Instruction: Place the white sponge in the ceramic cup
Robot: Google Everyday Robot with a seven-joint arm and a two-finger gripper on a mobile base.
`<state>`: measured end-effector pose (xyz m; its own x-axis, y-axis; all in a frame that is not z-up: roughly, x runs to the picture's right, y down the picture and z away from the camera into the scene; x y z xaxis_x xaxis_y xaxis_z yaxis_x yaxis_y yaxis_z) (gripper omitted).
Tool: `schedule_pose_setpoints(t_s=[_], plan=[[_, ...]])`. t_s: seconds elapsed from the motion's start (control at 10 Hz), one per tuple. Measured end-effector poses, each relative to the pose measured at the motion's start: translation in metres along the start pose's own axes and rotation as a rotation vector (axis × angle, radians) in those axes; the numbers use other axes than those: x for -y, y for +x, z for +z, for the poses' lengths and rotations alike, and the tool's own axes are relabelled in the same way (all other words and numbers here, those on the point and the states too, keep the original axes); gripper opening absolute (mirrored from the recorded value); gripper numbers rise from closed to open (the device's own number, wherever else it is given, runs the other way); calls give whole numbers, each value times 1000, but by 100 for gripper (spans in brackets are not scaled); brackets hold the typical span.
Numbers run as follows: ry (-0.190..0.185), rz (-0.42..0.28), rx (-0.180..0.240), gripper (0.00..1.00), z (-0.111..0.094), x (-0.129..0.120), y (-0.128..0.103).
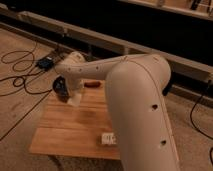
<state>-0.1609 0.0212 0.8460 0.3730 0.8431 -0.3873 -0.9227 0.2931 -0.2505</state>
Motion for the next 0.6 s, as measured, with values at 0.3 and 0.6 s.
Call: schedule_pose_setpoints(t_s=[0.3,0.6], plan=[[65,39,41,0,-17,38,-3],[109,99,74,0,-36,76,-1]])
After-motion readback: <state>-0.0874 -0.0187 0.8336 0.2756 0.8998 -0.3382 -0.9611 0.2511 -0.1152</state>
